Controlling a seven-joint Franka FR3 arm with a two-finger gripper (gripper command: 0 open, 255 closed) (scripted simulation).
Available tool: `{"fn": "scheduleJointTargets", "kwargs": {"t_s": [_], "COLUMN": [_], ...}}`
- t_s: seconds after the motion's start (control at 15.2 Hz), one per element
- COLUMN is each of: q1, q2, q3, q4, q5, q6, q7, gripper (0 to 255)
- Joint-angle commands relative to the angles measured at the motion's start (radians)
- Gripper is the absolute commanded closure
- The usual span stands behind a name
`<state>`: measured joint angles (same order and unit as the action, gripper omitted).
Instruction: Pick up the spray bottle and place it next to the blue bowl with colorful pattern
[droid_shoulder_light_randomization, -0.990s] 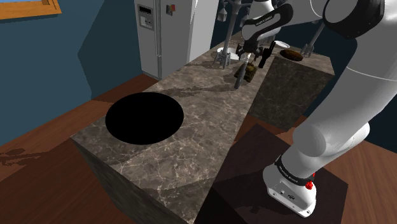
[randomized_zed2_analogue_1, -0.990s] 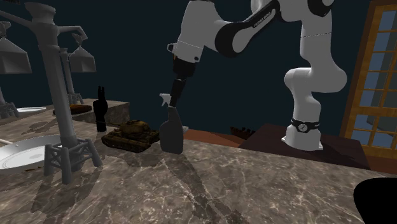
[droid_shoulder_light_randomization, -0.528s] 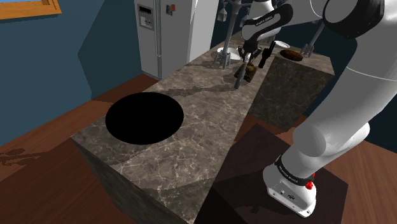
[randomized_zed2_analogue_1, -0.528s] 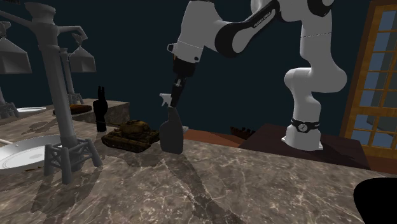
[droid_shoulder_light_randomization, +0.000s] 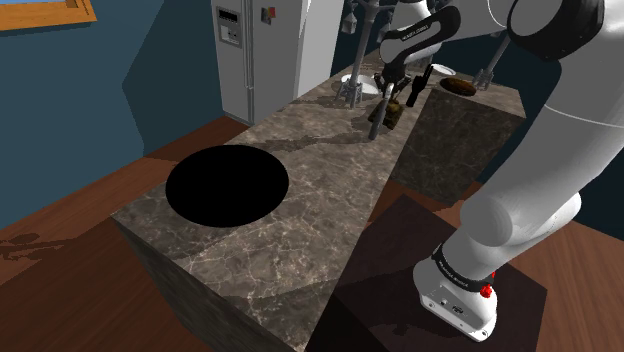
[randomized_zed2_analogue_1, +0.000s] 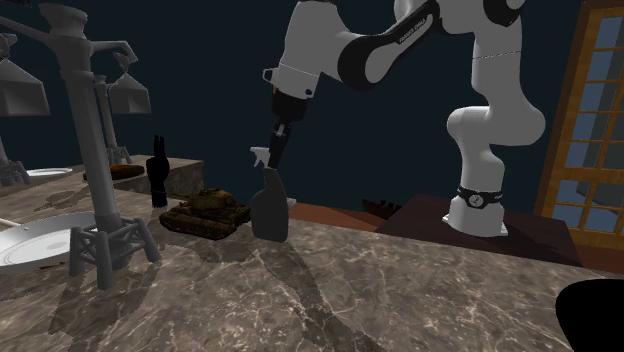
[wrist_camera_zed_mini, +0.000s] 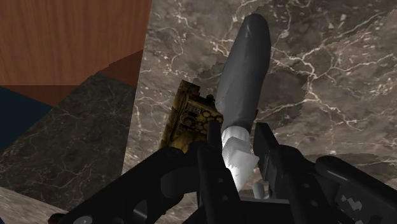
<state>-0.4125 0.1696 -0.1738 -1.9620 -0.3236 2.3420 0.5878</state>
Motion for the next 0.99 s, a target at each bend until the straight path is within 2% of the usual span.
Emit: {"fn": "scheduleJointTargets", "kwargs": {"t_s": [0.0, 0.92], "q1": [0.000, 0.005], "q2": [-0.005, -0.063], "q3": [0.001, 0.007], "q4": [0.006, 0.121], "q5": [0.002, 0.029], "q6": [-0.012, -0.180], "q7": [-0.004, -0.055], "gripper": [255, 255]}}
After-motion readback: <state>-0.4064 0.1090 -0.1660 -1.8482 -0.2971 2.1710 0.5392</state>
